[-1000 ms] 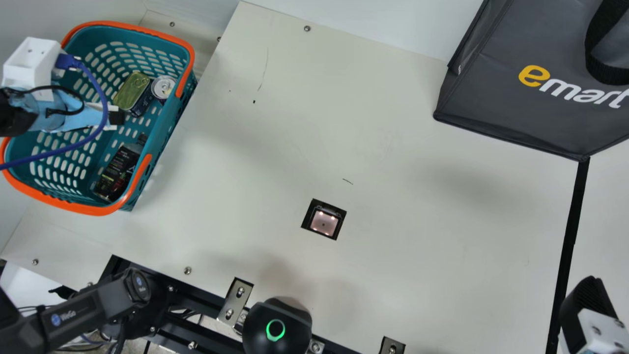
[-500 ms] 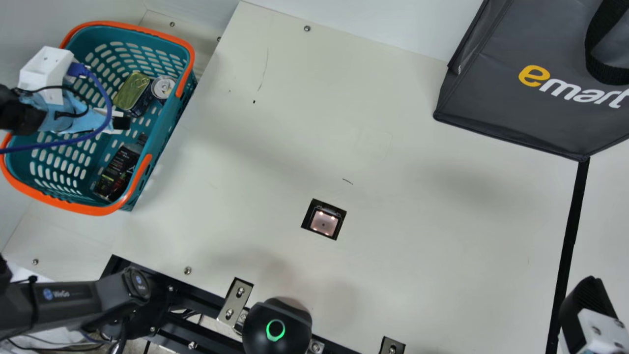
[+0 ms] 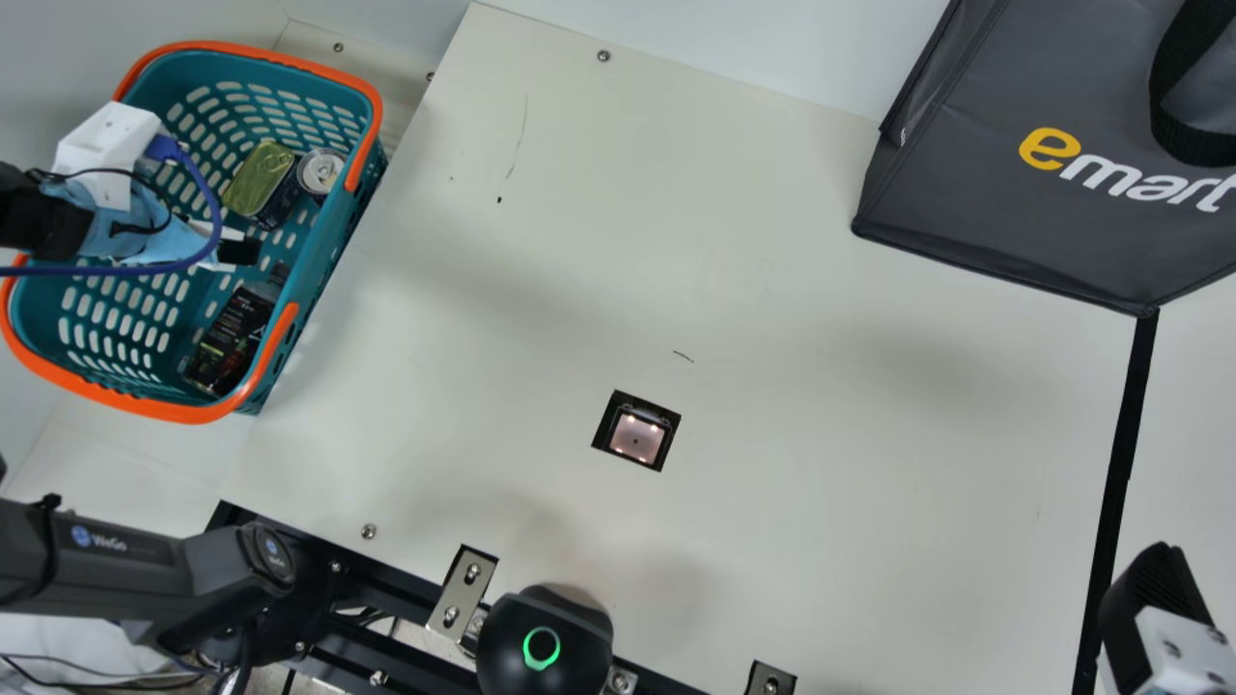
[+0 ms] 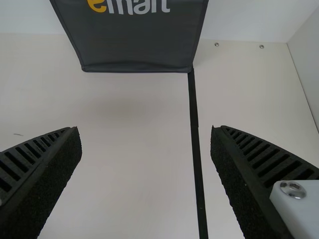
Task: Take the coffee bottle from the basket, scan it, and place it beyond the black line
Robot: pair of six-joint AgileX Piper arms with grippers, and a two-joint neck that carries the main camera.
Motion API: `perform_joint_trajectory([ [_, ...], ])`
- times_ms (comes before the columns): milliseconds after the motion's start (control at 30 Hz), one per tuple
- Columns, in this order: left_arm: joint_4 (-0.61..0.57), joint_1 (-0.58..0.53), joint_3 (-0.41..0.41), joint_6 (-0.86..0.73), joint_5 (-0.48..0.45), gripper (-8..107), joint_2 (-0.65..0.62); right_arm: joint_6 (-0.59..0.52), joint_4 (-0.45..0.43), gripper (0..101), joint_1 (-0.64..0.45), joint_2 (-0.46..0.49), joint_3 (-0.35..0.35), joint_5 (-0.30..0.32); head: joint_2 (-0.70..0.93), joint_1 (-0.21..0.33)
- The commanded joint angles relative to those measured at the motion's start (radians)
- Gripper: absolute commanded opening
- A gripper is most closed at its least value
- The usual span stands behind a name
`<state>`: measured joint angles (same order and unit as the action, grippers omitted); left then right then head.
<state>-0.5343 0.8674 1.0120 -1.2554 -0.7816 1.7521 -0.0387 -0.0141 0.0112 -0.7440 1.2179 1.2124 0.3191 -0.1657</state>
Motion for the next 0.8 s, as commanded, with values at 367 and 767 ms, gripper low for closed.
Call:
perform_joint_trajectory([
  [367, 0.074, -0.035, 0.099, 0.034, -0.028, 90, 0.080, 0.000, 0.000, 91, 0.000, 0.000, 0.000, -0.001, 0.002, 0.027],
  [767, 0.143, -0.105, 0.196, 0.183, -0.052, 90, 0.156, 0.000, 0.000, 91, 0.000, 0.000, 0.000, -0.001, 0.002, 0.027],
])
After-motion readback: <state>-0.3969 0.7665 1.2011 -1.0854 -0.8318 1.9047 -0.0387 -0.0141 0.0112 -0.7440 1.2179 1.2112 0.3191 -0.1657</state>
